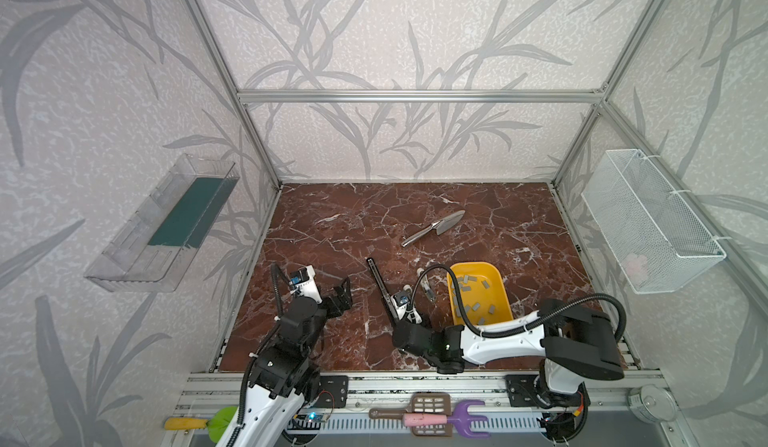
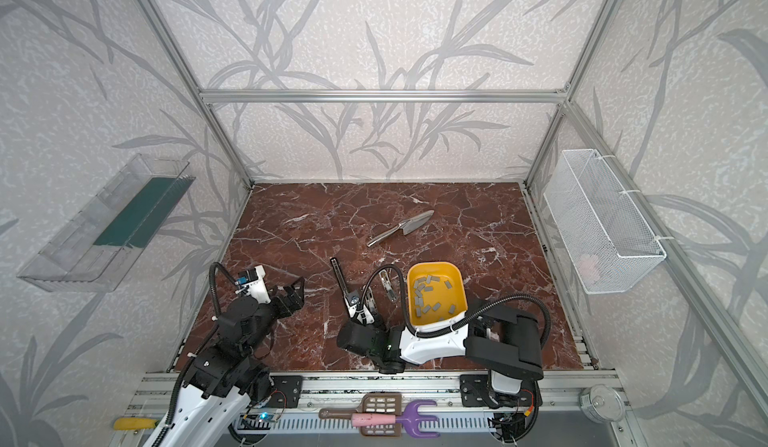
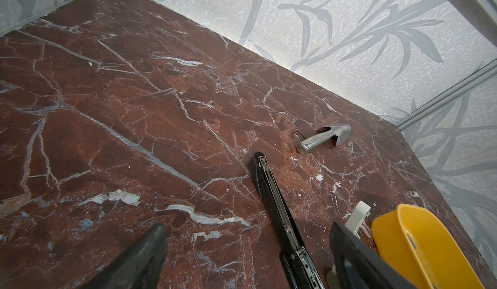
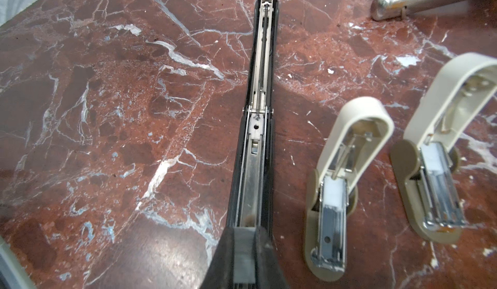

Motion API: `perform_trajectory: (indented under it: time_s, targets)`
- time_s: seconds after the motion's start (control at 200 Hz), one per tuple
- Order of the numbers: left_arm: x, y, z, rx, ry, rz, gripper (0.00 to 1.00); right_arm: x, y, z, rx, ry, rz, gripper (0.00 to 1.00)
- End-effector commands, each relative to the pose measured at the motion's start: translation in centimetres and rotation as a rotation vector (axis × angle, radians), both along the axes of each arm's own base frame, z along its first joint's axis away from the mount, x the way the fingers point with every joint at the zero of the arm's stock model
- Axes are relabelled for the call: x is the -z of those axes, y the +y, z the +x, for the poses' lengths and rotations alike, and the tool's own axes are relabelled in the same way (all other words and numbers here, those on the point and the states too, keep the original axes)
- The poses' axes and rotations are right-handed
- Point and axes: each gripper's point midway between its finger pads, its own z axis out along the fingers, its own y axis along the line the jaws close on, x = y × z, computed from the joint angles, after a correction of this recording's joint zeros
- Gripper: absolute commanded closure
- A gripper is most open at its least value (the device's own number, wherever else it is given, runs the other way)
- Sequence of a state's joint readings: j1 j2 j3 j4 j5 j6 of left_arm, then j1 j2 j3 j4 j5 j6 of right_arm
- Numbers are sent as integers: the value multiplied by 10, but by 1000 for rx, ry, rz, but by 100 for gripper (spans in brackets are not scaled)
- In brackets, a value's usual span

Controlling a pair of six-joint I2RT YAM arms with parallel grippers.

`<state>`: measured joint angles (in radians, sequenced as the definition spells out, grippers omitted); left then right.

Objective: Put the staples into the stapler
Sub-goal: 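Lower the strip into the stapler channel and open the right gripper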

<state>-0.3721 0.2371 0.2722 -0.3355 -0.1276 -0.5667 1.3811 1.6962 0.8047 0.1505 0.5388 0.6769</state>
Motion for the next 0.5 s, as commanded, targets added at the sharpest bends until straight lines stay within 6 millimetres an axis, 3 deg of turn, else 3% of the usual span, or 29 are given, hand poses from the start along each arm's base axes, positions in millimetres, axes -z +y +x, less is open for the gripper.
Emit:
perform_trajectory:
  time_s: [0.0, 0.11, 0.395, 0.495]
  targets:
    - [-1, -1, 1, 9, -16, 11, 5, 7, -11, -9, -6, 30, -37, 84]
    - [-1, -1, 1, 9, -17, 10, 5, 8, -8, -12, -17, 35, -39, 76]
    - [-1, -1, 1, 10, -17, 8, 5, 13, -6, -13, -16, 40, -48, 72]
    - [-1, -2, 1, 11, -17, 9, 5, 6, -8, -12, -11, 27, -43, 67]
